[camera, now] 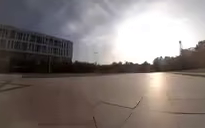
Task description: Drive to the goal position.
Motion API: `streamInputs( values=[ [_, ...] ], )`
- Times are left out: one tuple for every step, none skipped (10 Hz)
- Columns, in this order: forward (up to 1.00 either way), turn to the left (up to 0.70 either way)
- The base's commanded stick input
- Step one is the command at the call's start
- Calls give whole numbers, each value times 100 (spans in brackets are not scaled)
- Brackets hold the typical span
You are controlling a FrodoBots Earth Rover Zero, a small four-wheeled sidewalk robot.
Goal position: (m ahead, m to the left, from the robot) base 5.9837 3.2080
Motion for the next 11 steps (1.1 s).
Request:
streamInputs(
  values=[
    [70,10],
    [70,4],
    [70,0],
    [70,0],
    [70,0],
    [70,0],
    [70,1],
    [70,28],
    [70,27],
    [70,17],
    [70,7]
  ],
)
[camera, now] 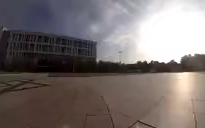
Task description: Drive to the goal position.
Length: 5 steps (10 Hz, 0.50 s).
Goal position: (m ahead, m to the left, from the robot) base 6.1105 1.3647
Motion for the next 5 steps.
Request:
streamInputs(
  values=[
    [70,0],
    [70,0],
    [70,0],
    [70,0],
    [70,0]
  ],
)
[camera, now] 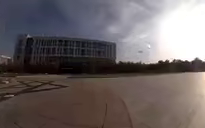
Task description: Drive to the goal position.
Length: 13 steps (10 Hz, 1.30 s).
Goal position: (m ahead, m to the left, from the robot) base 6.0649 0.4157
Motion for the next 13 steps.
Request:
streamInputs(
  values=[
    [70,0],
    [70,0],
    [70,0],
    [70,0],
    [70,0],
    [70,0],
    [70,0],
    [70,0],
    [70,0],
    [70,0],
    [70,0],
    [70,0],
    [70,0]
  ],
)
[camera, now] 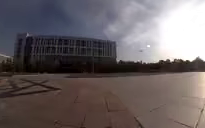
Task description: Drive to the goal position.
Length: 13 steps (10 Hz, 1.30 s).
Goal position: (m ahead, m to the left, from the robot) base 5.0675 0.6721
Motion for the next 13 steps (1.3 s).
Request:
streamInputs(
  values=[
    [70,0],
    [70,0],
    [70,0],
    [70,0],
    [70,0],
    [70,0],
    [70,0],
    [70,0],
    [70,0],
    [70,0],
    [70,0],
    [70,0],
    [70,0]
  ],
)
